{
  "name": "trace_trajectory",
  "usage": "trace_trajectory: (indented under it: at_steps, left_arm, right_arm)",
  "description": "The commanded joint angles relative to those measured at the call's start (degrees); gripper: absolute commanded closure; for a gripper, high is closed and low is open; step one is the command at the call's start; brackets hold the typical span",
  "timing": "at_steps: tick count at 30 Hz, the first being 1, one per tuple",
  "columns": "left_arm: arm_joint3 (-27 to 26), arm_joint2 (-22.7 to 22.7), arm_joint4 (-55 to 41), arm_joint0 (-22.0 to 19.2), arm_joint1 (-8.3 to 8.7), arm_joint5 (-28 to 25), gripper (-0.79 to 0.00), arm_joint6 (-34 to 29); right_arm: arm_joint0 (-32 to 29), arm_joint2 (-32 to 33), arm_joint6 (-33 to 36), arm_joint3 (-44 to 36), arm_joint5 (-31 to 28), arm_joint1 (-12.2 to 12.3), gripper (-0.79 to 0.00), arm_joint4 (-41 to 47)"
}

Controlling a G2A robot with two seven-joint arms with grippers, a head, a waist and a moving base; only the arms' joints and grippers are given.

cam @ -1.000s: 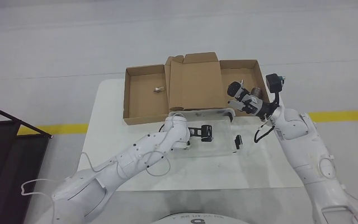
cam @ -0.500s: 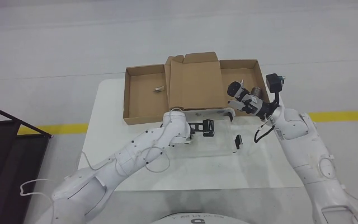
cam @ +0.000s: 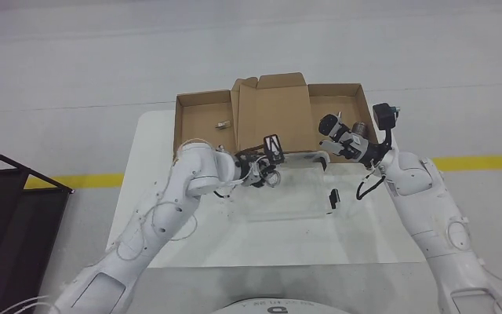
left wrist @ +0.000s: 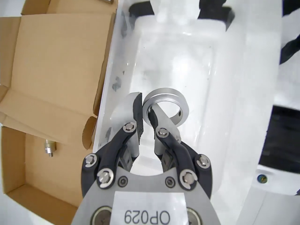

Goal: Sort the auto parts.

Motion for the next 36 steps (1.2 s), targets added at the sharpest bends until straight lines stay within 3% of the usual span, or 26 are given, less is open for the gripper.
trace_trajectory:
  at_steps: [1,6,11,17,26,30,32,34,36]
  left_arm:
    - [0.2,-4.1,-3.8,2.1,0.81,-1.4,0.000,2.9]
    - [-0.2,-11.9,-10.1,6.1,2.44,-4.2,0.000,8.8]
    - [-1.2,-18.9,-17.4,10.7,3.88,-10.9,0.000,15.8]
    - [1.4,-23.0,-30.3,14.9,5.07,-18.1,0.000,21.8]
    - [1.4,-21.7,-41.5,15.0,6.90,-18.1,0.000,21.3]
    - [1.6,-21.8,-41.8,14.8,7.72,-18.1,0.000,20.5]
    - [3.1,-22.4,-37.3,14.1,8.06,-17.6,0.000,18.9]
    - [1.5,-23.0,-28.9,13.4,8.03,-12.5,0.000,18.7]
    - [-2.5,-22.9,-16.5,13.3,7.86,-2.7,0.000,19.1]
  right_arm:
    - [0.0,0.0,0.0,0.0,0.0,0.0,-0.785,0.0]
    - [0.0,0.0,0.0,0.0,0.0,0.0,-0.785,0.0]
    - [0.0,0.0,0.0,0.0,0.0,0.0,-0.785,0.0]
    - [0.0,0.0,0.0,0.0,0.0,0.0,-0.785,0.0]
    - [0.0,0.0,0.0,0.0,0.0,0.0,-0.785,0.0]
    - [0.0,0.0,0.0,0.0,0.0,0.0,-0.785,0.0]
    - [0.0,0.0,0.0,0.0,0.0,0.0,-0.785,0.0]
    - [0.0,0.0,0.0,0.0,0.0,0.0,-0.785,0.0]
    - [0.0,0.0,0.0,0.0,0.0,0.0,-0.785,0.0]
